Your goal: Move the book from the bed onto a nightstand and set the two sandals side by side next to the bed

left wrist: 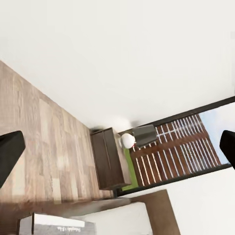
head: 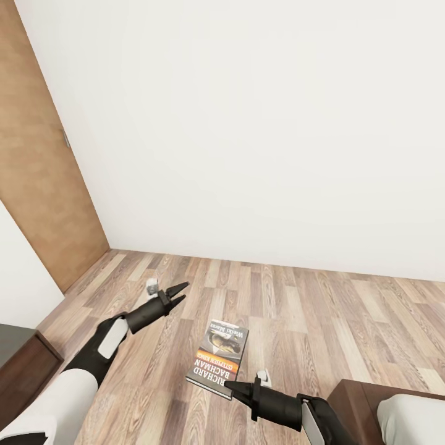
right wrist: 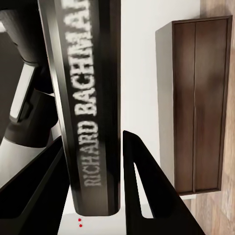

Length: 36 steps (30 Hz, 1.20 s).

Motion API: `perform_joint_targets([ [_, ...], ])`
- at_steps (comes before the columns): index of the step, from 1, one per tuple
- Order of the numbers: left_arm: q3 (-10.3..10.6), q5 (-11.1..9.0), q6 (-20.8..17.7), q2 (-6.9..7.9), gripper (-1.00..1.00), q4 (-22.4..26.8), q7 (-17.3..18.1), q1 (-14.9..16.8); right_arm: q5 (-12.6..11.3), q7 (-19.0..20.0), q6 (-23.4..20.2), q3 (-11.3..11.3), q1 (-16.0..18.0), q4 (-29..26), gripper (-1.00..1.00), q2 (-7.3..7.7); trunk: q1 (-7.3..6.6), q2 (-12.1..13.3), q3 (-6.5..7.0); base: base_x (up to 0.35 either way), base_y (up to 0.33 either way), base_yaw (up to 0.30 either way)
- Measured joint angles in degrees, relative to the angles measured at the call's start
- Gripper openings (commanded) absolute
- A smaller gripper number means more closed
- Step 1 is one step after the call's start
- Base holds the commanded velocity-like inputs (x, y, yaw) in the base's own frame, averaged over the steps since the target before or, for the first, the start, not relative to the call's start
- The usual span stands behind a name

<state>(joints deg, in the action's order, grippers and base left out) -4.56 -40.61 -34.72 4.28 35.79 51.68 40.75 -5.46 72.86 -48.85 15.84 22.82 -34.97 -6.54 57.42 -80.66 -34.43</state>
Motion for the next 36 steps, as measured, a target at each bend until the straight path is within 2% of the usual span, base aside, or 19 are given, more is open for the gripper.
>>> perform_joint_targets([
  [4,0.1,0.2,2.2,2.47,1.00,0.0,-8.2,0.0,0.0,0.0,0.0,0.0,0.0,0.0,-1.00,0.00,0.00,0.0,0.00,0.000,0.000,0.000],
  [6,0.2,0.8,2.5,3.59,1.00,-0.1,-10.1,0.0,0.0,0.0,0.0,0.0,0.0,0.0,-1.00,0.00,0.00,0.0,0.00,0.000,0.000,0.000],
  [7,0.2,1.8,2.9,4.33,1.00,-0.3,-10.6,-0.1,0.0,0.0,0.0,0.0,0.0,0.0,-1.00,0.00,0.00,0.0,0.00,0.000,0.000,0.000],
  [10,0.3,7.3,6.8,6.44,1.00,-3.3,-11.2,-0.2,0.0,0.0,0.0,0.0,0.0,0.0,-1.00,0.00,0.00,0.0,0.00,0.000,0.000,0.000],
  [11,0.3,10.3,10.2,7.35,1.00,-5.7,-11.3,-0.2,0.0,0.0,0.0,0.0,0.0,0.0,-1.00,0.00,0.00,0.0,0.00,0.000,0.000,0.000],
  [12,0.2,12.5,13.8,8.03,1.00,-8.2,-11.4,-0.3,0.0,0.0,0.0,0.0,0.0,0.0,-1.00,0.00,0.00,0.0,0.00,0.000,0.000,0.000],
  [15,0.3,14.3,18.9,8.63,1.00,-11.8,-11.4,-0.3,0.0,0.0,0.0,0.0,0.0,0.0,-1.00,0.00,0.00,0.0,0.00,0.000,0.000,0.000],
  [19,0.4,16.2,23.5,8.87,1.00,-16.3,-11.6,-0.3,0.0,0.0,0.0,0.0,0.0,0.0,-1.00,0.00,0.00,0.0,0.00,0.000,0.000,0.000],
  [23,0.7,23.2,31.3,8.91,1.00,-22.7,-11.7,-0.3,0.0,0.0,0.0,0.0,0.0,0.0,-1.00,0.00,0.00,0.0,0.00,0.000,0.000,0.000],
  [25,0.7,26.0,35.0,9.27,1.00,-26.5,-11.7,-0.3,0.0,0.0,0.0,0.0,0.0,0.0,-1.00,0.00,0.00,0.0,0.00,0.000,0.000,0.000],
  [28,0.8,27.5,39.2,11.34,1.00,-31.5,-11.6,-0.3,0.0,0.0,0.0,0.0,0.0,0.0,-1.00,0.00,0.00,0.0,0.00,0.000,0.000,0.000],
  [29,0.7,27.6,40.1,11.60,1.00,-32.5,-11.6,-0.3,0.0,0.0,0.0,0.0,0.0,0.0,-1.00,0.00,0.00,0.0,0.00,0.000,0.000,0.000],
  [33,1.1,27.9,42.1,11.93,1.00,-34.1,-11.7,-1.0,0.0,0.0,0.0,0.0,0.0,0.0,-1.00,0.00,0.00,0.0,0.00,0.000,0.000,0.000],
  [36,1.5,28.3,42.6,11.75,1.00,-34.3,-12.5,-3.5,0.0,0.0,0.0,0.0,0.0,0.0,-1.00,0.00,0.00,0.0,0.00,0.000,0.000,0.000],
])
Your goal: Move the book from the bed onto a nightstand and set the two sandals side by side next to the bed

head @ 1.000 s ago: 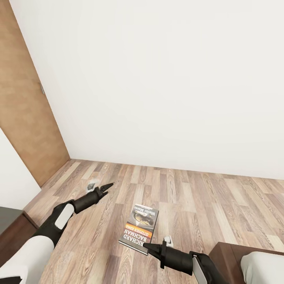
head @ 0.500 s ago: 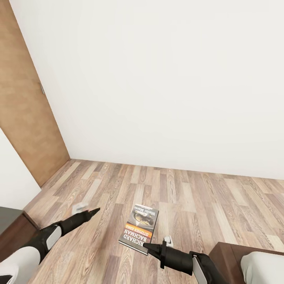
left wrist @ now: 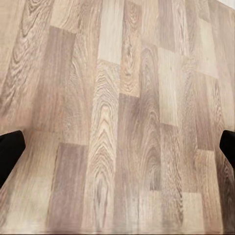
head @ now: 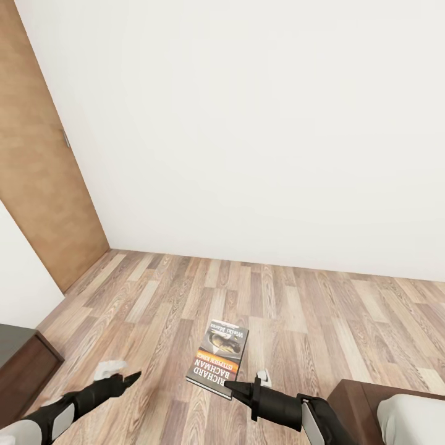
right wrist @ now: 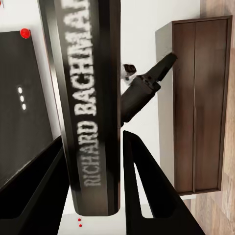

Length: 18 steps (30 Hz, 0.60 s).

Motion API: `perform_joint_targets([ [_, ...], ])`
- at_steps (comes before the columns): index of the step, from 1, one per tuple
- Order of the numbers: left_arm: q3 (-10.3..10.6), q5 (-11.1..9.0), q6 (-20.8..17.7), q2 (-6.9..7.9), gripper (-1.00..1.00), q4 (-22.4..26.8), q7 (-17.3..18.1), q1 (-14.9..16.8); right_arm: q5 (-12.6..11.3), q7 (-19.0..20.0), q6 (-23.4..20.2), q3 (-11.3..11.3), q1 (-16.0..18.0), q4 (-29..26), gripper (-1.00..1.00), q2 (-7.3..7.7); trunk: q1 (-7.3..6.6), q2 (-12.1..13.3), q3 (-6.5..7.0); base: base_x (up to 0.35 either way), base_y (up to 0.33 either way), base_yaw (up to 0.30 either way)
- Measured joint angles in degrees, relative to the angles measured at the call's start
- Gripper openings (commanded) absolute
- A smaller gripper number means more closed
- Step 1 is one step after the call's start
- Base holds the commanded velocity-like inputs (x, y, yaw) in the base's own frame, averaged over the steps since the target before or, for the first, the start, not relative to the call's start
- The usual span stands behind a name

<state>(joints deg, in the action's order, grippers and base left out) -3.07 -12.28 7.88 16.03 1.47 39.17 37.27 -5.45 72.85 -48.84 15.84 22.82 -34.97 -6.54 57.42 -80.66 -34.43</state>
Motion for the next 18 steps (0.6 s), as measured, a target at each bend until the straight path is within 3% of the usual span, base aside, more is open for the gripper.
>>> perform_joint_targets([
  [2,0.8,2.4,0.2,-0.40,1.00,-0.1,-1.8,-2.0,0.0,0.0,0.0,0.0,0.0,0.0,-1.00,0.00,0.00,0.0,0.00,0.000,0.000,0.000],
  [6,1.1,9.6,0.4,-2.57,1.00,-0.2,-4.8,-5.0,0.0,0.0,0.0,0.0,0.0,0.0,-1.00,0.00,0.00,0.0,0.00,0.000,0.000,0.000],
  [8,1.1,11.2,0.3,-3.25,1.00,-0.2,-5.7,-6.6,0.0,0.0,0.0,0.1,0.0,0.0,-1.00,0.00,0.00,0.0,0.00,0.000,0.000,0.000],
  [18,1.0,12.5,0.3,-4.70,1.00,-0.2,-6.5,-8.8,0.0,0.0,0.0,0.1,0.0,-0.1,-1.00,0.00,0.00,0.0,0.00,0.000,0.000,0.000],
])
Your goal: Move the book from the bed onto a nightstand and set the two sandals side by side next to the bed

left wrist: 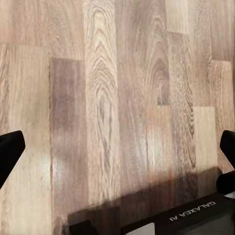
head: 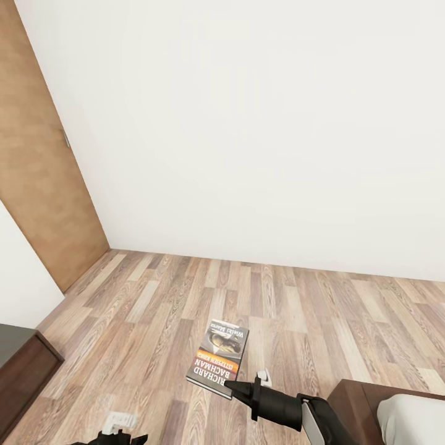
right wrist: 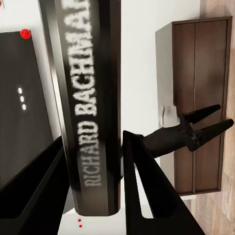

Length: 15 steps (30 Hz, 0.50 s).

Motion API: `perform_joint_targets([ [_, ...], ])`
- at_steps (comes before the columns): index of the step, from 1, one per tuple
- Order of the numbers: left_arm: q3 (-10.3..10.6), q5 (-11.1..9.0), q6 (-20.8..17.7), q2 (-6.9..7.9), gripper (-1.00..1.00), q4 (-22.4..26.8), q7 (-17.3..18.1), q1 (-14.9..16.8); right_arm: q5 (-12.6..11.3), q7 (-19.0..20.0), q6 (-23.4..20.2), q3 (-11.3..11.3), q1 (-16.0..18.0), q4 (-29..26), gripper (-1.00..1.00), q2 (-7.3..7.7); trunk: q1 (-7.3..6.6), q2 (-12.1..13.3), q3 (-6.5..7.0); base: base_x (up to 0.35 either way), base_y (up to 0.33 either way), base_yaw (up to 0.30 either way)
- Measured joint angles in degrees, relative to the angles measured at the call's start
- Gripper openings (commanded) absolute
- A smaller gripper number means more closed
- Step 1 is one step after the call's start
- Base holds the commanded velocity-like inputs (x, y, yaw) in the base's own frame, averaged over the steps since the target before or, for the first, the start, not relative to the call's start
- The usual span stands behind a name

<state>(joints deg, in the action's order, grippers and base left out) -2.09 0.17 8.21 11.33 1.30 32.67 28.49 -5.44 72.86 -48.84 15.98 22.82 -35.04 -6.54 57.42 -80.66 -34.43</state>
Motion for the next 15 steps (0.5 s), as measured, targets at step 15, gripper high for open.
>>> perform_joint_targets([
  [15,-0.1,-0.3,0.1,-0.53,1.00,0.0,0.0,0.0,0.0,0.0,0.0,0.0,0.0,0.0,-1.00,0.00,0.00,0.0,0.00,0.000,0.000,0.000],
])
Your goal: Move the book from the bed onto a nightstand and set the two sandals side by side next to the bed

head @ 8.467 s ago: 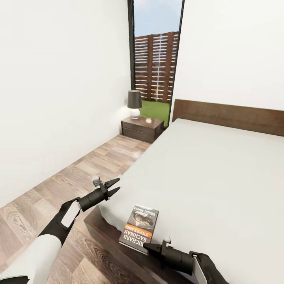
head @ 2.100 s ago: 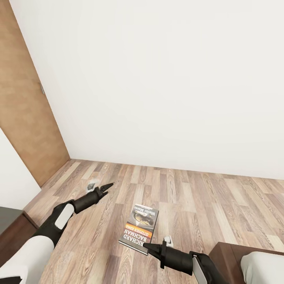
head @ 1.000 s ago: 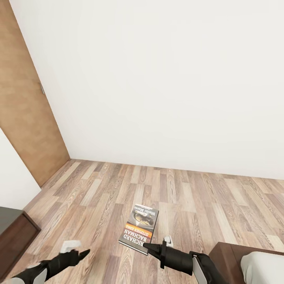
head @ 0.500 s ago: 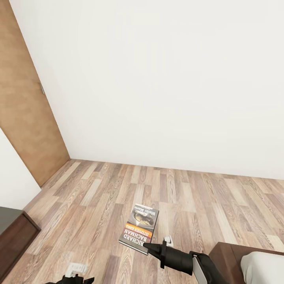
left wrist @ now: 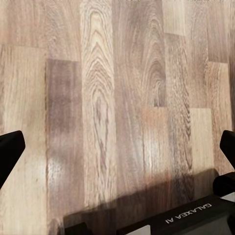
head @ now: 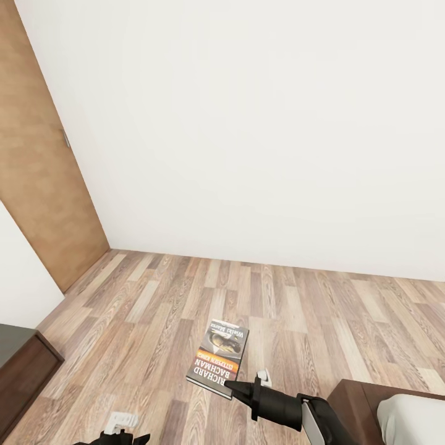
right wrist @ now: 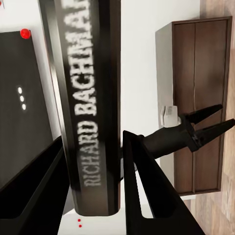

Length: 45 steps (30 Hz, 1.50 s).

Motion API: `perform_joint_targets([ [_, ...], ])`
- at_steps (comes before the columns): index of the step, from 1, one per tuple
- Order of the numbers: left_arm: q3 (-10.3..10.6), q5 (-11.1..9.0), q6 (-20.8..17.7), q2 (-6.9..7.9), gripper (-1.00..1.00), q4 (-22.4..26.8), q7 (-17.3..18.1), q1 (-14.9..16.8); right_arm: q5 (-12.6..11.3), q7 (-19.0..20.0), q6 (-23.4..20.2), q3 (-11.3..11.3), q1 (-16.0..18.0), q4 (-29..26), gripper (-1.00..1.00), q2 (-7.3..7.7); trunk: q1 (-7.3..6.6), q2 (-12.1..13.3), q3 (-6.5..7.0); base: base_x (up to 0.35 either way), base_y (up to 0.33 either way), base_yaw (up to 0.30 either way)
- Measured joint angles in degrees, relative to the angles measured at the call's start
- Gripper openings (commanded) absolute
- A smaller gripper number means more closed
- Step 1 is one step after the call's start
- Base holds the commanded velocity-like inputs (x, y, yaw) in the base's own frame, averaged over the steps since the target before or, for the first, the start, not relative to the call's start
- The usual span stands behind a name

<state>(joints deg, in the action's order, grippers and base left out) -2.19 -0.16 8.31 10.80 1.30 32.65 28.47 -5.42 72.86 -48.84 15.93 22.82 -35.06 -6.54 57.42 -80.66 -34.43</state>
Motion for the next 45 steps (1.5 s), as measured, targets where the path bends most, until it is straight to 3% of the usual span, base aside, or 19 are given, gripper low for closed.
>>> perform_joint_targets([
  [5,0.0,0.0,0.0,0.00,1.00,0.0,0.0,0.0,0.0,0.0,0.6,0.0,0.0,0.0,-1.00,0.00,0.00,0.0,0.14,0.000,0.000,-0.087],
  [9,0.1,0.0,0.0,-0.02,1.00,0.0,0.0,0.0,-0.2,0.2,6.3,0.0,0.0,0.0,-1.00,0.00,0.00,0.0,0.44,0.000,0.000,-0.149],
  [12,0.1,0.0,0.0,-0.11,1.00,-0.1,0.0,0.0,-0.2,0.3,7.7,0.0,0.0,0.0,-1.00,0.00,0.00,0.0,0.68,0.000,0.000,-0.152],
  [31,0.0,0.0,-0.1,-0.80,1.00,-0.1,0.0,0.0,-0.2,0.1,8.2,0.0,0.0,0.0,-1.00,0.00,0.00,0.0,2.21,0.000,0.000,-0.150],
  [45,0.0,0.0,-0.4,-1.05,1.00,0.0,-0.1,0.0,-0.1,0.2,8.3,0.0,0.0,0.0,-1.00,0.00,0.00,0.0,2.51,0.000,0.000,-0.009],
])
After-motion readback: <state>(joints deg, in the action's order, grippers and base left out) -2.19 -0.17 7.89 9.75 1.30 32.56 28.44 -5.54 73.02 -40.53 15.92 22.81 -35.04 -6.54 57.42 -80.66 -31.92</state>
